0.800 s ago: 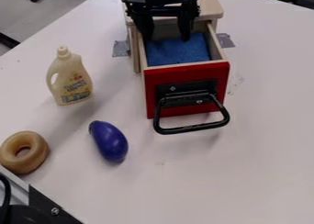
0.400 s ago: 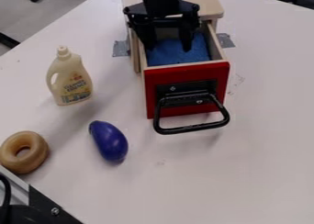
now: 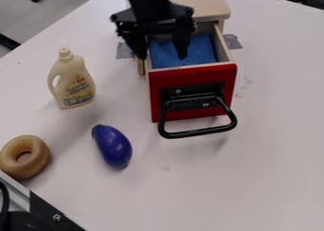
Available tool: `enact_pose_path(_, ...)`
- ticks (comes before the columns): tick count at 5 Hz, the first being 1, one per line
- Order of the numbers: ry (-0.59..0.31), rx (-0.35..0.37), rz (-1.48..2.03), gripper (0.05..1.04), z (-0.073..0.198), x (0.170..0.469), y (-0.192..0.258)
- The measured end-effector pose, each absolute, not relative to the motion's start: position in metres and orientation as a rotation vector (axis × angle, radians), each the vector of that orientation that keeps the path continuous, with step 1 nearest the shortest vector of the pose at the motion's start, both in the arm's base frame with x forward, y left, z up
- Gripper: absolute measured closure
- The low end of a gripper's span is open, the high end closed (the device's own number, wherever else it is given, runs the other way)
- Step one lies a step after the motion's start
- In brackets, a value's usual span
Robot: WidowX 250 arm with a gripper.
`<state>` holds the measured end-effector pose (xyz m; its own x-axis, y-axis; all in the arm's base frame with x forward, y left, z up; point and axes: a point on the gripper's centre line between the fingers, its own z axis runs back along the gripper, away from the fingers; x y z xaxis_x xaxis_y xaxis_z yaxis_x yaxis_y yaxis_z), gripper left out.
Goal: Put the eggplant in the drawer
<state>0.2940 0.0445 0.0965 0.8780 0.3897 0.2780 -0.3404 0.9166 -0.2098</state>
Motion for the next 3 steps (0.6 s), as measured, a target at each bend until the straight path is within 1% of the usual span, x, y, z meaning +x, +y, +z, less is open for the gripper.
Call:
enact_pose_path(1, -0.321, -0.172, 0.409, 0.087, 0.090, 0.275, 0.042)
enact_pose_path(3, -0.335, -0.198, 0.474, 0.087, 0.085, 0.253, 0.048)
